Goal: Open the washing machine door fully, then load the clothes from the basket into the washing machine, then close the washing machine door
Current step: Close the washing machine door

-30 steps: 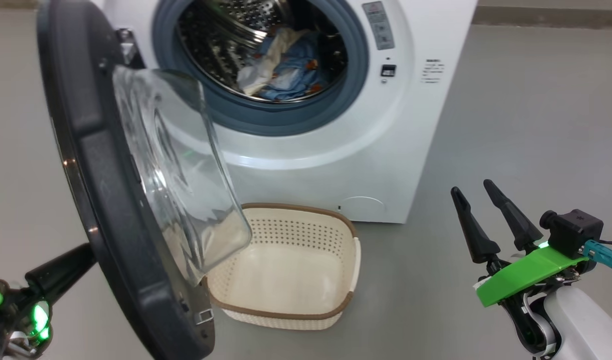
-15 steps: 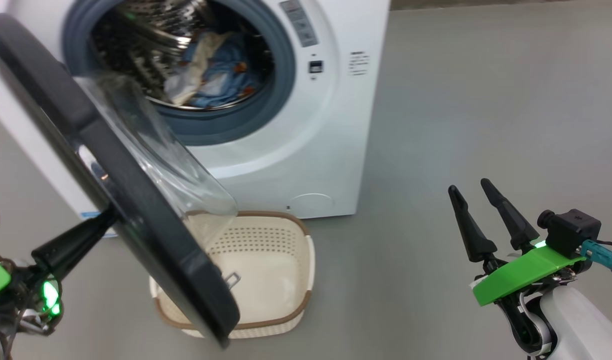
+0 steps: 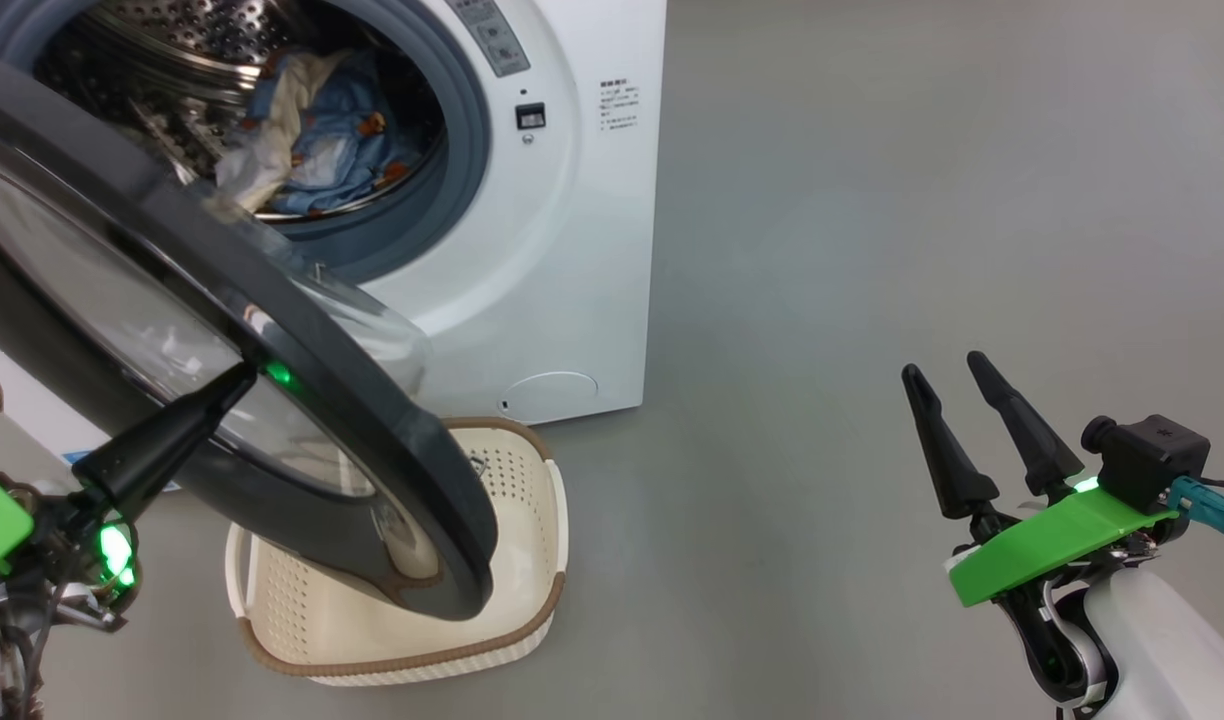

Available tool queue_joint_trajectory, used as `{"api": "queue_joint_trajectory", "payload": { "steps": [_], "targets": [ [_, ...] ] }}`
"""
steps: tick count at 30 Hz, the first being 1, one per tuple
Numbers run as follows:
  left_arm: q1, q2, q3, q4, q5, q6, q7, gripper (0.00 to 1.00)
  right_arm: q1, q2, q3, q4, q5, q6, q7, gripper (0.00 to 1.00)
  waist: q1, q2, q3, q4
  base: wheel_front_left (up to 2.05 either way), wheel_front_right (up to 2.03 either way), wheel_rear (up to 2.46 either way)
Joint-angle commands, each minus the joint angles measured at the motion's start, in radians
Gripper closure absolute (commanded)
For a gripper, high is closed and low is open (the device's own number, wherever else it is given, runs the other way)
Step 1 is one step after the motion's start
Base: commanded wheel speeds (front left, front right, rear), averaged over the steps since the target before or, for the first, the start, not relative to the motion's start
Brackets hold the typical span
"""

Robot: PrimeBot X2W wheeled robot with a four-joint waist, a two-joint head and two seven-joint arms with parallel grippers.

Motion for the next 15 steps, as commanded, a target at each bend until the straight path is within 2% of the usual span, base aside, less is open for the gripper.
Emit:
{"api": "queue_joint_trajectory", "payload": {
  "steps": [1, 6, 8, 13, 15],
  "targets": [
    [-0.045, 0.028, 0.029, -0.017, 0.009, -0.012, -0.006, 1.0, -0.001, -0.007, 0.008, -0.027, -0.009, 0.005, -0.008, 0.0, 0.0, -0.0001, 0.004, -0.003, 0.0, 0.0, 0.0],
    [-0.048, 0.025, 0.03, -0.007, 0.012, -0.023, -0.011, 1.0, -0.003, -0.005, 0.003, -0.025, -0.012, 0.005, -0.008, 0.0, 0.0, -0.0001, 0.003, 0.007, 0.0, 0.0, 0.0],
    [-0.049, 0.023, 0.039, -0.004, 0.018, -0.044, -0.026, 1.0, -0.001, -0.004, -0.002, -0.026, -0.014, 0.005, -0.008, 0.0, 0.0, -0.0001, 0.004, 0.042, 0.0, 0.0, 0.0],
    [-0.038, 0.03, 0.044, -0.013, 0.032, -0.056, -0.034, 1.0, 0.003, -0.006, -0.006, -0.027, -0.015, 0.005, -0.008, 0.0, 0.0, -0.0001, -0.001, 0.075, 0.0, 0.0, 0.0],
    [-0.026, 0.041, 0.049, -0.025, 0.06, -0.068, -0.052, 0.56, 0.004, -0.006, -0.006, -0.028, -0.016, 0.005, -0.008, 0.0, 0.0, -0.0001, -0.003, 0.092, 0.0, 0.0, 0.0]
  ]
}}
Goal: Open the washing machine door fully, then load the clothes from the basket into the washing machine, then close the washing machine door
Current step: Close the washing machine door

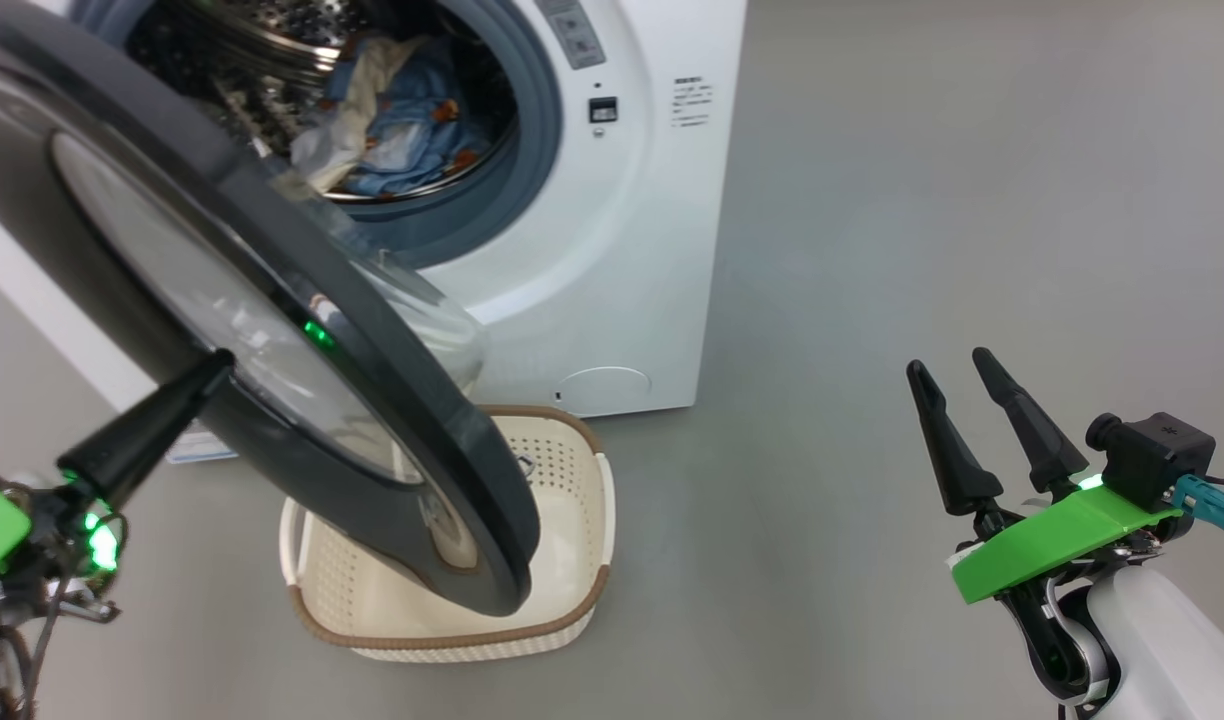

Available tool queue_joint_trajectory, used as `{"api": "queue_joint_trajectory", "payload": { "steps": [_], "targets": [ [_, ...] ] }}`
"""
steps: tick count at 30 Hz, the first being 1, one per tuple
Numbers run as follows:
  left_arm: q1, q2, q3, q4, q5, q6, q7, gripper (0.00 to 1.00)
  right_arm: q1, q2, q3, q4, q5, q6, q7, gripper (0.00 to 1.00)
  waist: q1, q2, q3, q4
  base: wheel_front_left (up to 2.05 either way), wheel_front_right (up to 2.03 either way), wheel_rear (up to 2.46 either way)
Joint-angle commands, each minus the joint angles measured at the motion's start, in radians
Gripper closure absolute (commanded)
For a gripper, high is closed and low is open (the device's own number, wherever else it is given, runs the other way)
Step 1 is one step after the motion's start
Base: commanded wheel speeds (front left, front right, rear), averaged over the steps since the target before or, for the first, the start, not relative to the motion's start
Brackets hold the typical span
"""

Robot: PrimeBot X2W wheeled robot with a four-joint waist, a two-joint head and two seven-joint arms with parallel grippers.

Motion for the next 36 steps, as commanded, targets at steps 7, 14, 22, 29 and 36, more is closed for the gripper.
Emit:
{"api": "queue_joint_trajectory", "payload": {
  "steps": [7, 14, 22, 29, 36],
  "targets": [
    [0.023, 0.059, 0.058, -0.062, 0.135, -0.07, -0.126, 0.0, 0.006, -0.008, 0.003, -0.029, -0.009, 0.005, -0.008, 0.0, 0.0, 0.0, -0.002, 0.032, 0.0, 0.0, 0.0],
    [0.092, 0.016, 0.04, -0.136, 0.327, -0.111, -0.346, 0.0, 0.007, -0.01, -0.001, -0.033, -0.009, 0.005, -0.008, 0.0, 0.0, 0.0, 0.0, 0.041, 0.0, 0.0, 0.0],
    [0.183, 0.03, -0.07, -0.163, 0.63, -0.117, -0.703, 0.0, 0.002, -0.013, 0.002, -0.037, -0.008, 0.005, -0.008, 0.0, 0.0, 0.0, 0.011, 0.039, 0.0, 0.0, 0.0],
    [0.229, 0.013, -0.14, -0.119, 0.797, -0.117, -0.954, 0.0, -0.001, -0.012, 0.01, -0.033, -0.007, 0.005, -0.008, 0.0, 0.0, 0.0, 0.005, 0.03, 0.0, 0.0, 0.0],
    [0.256, -0.015, -0.179, -0.067, 0.914, -0.107, -1.093, 0.0, 0.002, -0.013, 0.016, -0.031, -0.005, 0.005, -0.008, 0.0, 0.0, 0.0, -0.003, 0.025, 0.0, 0.0, 0.0]
  ]
}}
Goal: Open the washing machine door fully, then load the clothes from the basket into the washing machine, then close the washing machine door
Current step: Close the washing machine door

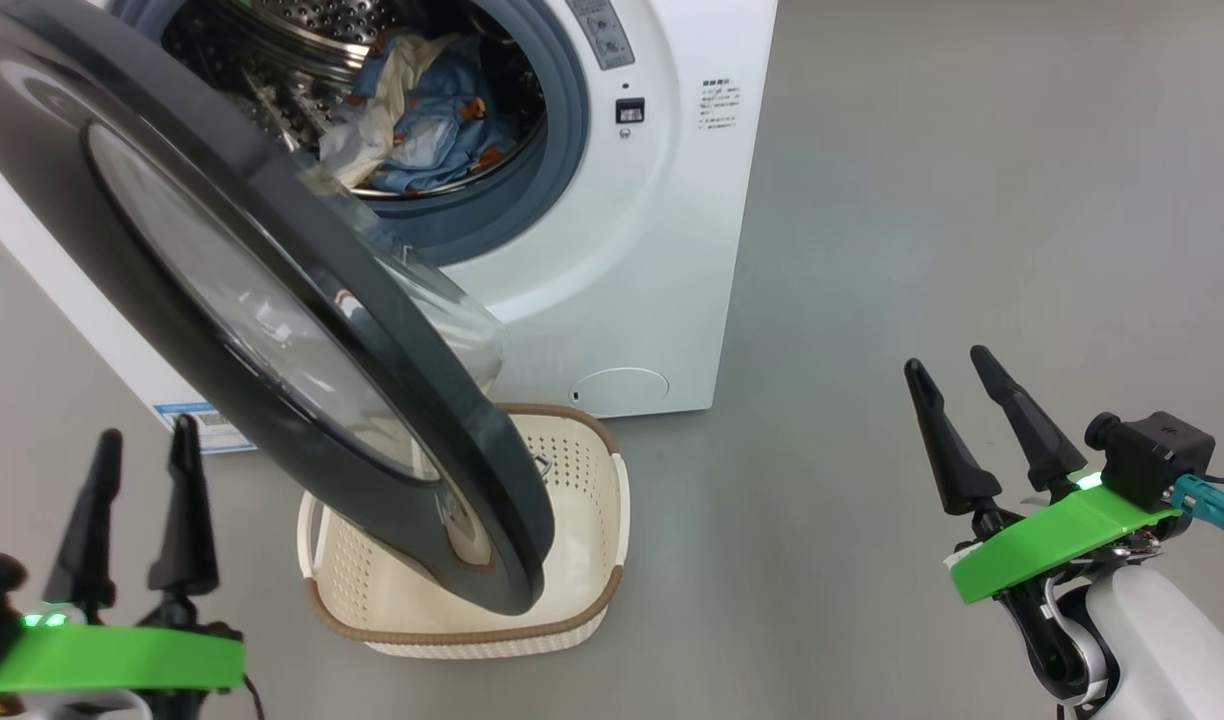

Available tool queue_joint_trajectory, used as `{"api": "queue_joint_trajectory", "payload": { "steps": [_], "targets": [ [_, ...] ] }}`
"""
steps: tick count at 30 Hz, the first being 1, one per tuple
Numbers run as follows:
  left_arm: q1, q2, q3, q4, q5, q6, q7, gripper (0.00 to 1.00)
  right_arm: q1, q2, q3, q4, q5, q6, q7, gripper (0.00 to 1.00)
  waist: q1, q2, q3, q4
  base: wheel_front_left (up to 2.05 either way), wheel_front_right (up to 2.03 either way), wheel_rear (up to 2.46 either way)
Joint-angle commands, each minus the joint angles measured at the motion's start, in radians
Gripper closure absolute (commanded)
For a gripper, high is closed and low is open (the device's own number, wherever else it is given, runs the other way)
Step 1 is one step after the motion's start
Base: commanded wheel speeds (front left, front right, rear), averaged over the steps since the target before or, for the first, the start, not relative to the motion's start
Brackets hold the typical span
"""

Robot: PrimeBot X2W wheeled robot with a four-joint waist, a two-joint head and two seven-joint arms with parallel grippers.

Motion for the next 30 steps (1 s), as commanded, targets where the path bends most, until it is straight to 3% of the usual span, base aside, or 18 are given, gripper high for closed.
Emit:
{"api": "queue_joint_trajectory", "payload": {
  "steps": [1, 13, 30],
  "targets": [
    [-0.014, 0.012, 0.024, -0.012, 0.023, 0.006, -0.023, 0.0, 0.003, -0.013, 0.016, -0.02, -0.005, 0.005, -0.008, 0.0, 0.0, 0.0, -0.003, -0.001, 0.0, 0.0, 0.0],
    [0.011, -0.01, -0.03, 0.105, 0.163, 0.021, -0.162, 0.0, 0.004, -0.028, 0.027, -0.017, 0.0, 0.005, -0.008, 0.0, 0.0, 0.0, -0.021, 0.004, 0.0, 0.0, 0.0],
    [-0.007, -0.048, -0.002, 0.159, 0.224, 0.011, -0.181, 0.0, -0.003, -0.03, 0.024, -0.016, -0.002, 0.005, -0.008, 0.0, 0.0, 0.0, -0.014, 0.016, 0.0, 0.0, 0.0]
  ]
}}
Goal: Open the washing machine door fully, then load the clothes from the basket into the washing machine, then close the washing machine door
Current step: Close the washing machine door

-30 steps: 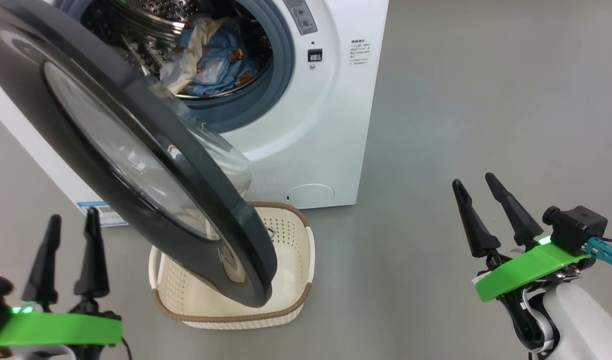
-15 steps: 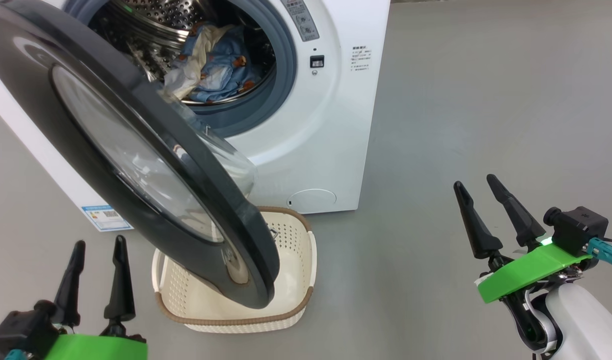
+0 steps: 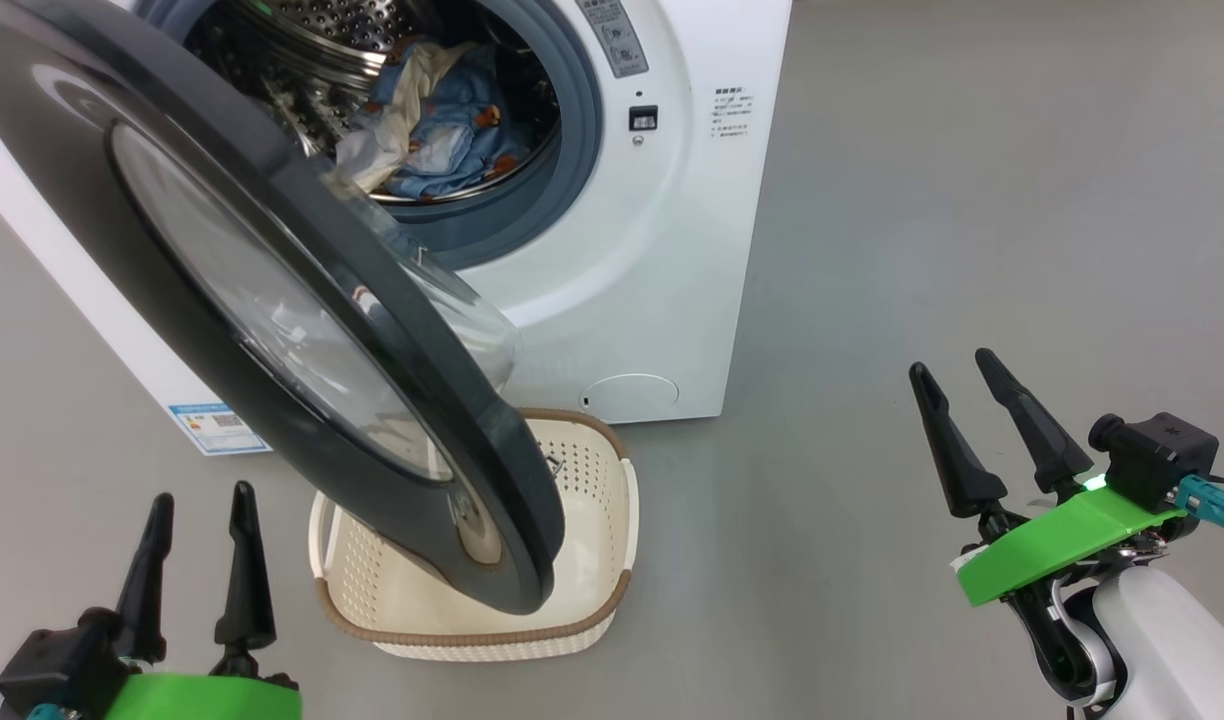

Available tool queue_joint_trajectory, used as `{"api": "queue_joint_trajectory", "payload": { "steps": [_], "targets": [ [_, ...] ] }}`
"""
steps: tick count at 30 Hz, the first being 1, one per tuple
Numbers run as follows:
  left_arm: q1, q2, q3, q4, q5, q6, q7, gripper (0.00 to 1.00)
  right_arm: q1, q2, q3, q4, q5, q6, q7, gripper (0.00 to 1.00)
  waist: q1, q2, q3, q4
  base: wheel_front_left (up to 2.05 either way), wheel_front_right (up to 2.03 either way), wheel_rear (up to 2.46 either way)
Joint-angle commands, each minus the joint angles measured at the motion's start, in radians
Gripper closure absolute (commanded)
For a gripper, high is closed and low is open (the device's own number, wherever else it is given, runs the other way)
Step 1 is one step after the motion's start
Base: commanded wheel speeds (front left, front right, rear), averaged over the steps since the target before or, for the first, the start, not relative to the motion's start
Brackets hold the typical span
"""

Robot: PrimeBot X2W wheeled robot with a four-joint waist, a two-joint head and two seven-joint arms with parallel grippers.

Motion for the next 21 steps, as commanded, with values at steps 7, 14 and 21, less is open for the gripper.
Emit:
{"api": "queue_joint_trajectory", "payload": {
  "steps": [7, 14, 21],
  "targets": [
    [-0.033, 0.003, 0.049, -0.017, 0.024, -0.013, -0.007, 0.0, -0.002, -0.012, 0.013, -0.019, -0.002, 0.005, -0.008, 0.0, 0.0, 0.0, -0.002, 0.0, 0.0, 0.0, 0.0],
    [-0.033, -0.002, 0.054, -0.016, 0.032, -0.017, -0.007, 0.0, -0.002, -0.013, 0.014, -0.02, -0.002, 0.005, -0.008, 0.0, 0.0, 0.0, -0.003, 0.001, 0.0, 0.0, 0.0],
    [-0.03, -0.007, 0.058, -0.011, 0.034, -0.021, -0.007, 0.0, 0.001, -0.013, 0.014, -0.02, -0.002, 0.005, -0.008, 0.0, 0.0, 0.0, -0.01, 0.003, 0.0, 0.0, 0.0]
  ]
}}
